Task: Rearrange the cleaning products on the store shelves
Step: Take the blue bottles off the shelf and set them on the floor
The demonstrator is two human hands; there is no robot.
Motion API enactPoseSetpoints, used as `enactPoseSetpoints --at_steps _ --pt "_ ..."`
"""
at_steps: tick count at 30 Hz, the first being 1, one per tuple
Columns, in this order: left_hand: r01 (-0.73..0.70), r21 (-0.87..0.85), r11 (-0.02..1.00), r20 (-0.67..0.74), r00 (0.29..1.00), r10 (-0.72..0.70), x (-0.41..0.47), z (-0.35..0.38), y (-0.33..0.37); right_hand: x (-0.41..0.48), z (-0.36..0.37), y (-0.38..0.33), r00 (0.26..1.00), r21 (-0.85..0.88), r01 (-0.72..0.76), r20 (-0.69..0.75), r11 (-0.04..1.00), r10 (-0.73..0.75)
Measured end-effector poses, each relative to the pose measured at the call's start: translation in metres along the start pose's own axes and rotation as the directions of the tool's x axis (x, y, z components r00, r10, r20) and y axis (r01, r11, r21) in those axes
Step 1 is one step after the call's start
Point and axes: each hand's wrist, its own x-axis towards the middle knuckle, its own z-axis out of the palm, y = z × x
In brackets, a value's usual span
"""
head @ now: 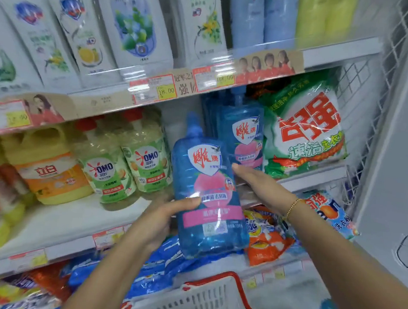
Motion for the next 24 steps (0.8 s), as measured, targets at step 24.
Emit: enactPoseSetpoints --at_steps 24 --pt "-0.425 0.482 0.766 -0.143 0.825 0.547 -0.135 -0.138 -0.035 -0.078 0.189 -0.084 0.903 -0.344 0.429 0.199 0.836 -0.381"
